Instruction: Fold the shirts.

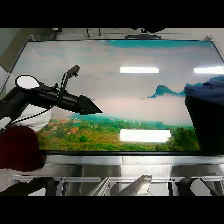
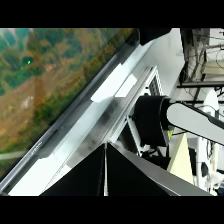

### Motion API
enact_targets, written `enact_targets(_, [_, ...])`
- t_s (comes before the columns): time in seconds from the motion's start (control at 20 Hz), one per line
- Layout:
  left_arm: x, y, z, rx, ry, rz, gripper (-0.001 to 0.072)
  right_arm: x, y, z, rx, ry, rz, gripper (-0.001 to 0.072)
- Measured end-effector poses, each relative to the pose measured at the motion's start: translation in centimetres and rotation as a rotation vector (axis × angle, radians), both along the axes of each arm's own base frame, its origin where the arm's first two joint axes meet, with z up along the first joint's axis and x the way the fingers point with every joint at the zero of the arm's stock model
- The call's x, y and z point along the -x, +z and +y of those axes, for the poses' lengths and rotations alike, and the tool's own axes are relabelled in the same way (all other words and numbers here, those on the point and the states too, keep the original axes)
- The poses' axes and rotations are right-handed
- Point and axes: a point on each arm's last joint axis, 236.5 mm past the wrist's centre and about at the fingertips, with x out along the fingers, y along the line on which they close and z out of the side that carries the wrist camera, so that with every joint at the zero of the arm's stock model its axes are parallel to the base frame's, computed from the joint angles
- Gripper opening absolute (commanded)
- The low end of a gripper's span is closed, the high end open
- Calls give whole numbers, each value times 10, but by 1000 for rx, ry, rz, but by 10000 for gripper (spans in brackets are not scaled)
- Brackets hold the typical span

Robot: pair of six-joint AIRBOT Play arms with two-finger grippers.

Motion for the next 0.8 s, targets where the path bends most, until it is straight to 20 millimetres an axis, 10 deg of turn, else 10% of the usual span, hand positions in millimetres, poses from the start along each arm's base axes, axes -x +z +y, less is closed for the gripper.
enact_targets(0.15, [-7,0,7,1,19,-14,3,18,-3,6,-22,-25,58,17])
enact_targets(0.3, [-7,0,10,2,15,-19,2,48,-49,8,-57,-61,206,30])
enact_targets(0.35, [-6,0,10,3,8,-20,2,59,-69,9,-71,-74,260,159])
enact_targets(0.4, [-3,1,9,5,-2,-19,2,69,-90,8,-78,-85,309,525])
enact_targets(0.45, [-2,1,9,6,-9,-16,2,78,-107,7,-77,-94,356,717])
enact_targets(0.8, [10,4,17,17,-53,18,1,124,-164,25,-92,61,602,717])
